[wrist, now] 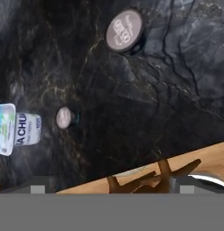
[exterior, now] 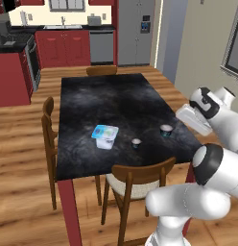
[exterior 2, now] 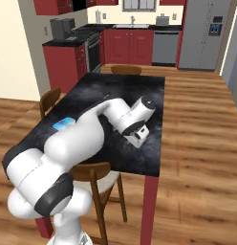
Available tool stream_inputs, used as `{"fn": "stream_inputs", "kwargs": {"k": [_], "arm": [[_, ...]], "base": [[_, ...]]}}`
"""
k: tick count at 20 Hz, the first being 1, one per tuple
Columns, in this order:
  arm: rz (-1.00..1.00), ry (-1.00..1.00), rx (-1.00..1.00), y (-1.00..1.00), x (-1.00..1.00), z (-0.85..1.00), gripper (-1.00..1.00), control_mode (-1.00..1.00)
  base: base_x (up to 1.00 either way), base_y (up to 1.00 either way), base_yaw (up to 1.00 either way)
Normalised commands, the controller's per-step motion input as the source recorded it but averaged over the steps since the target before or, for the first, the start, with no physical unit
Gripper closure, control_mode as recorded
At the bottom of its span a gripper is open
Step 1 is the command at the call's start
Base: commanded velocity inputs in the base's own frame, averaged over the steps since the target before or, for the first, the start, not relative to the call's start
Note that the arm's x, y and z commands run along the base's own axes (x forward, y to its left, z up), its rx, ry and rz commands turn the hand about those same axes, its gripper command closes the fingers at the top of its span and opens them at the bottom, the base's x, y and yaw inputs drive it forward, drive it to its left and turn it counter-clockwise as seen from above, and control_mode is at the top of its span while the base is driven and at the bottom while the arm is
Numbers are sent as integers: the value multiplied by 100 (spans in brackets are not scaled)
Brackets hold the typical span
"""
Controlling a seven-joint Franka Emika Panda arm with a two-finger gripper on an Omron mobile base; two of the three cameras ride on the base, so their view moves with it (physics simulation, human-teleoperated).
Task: Stack the yogurt containers by placing the smaller containers on top of the larger containers.
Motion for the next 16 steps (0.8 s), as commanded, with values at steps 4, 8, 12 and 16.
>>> {"fn": "stream_inputs", "kwargs": {"k": [4,8,12,16], "arm": [[0,0,3,0,31,-19,-100,-100],[0,0,3,0,25,-17,-100,-100],[0,0,4,-1,21,-20,-100,-100],[0,0,5,-4,20,-19,-100,-100]], "base": [[0,0,0],[0,0,0],[0,0,0],[0,0,0]]}}
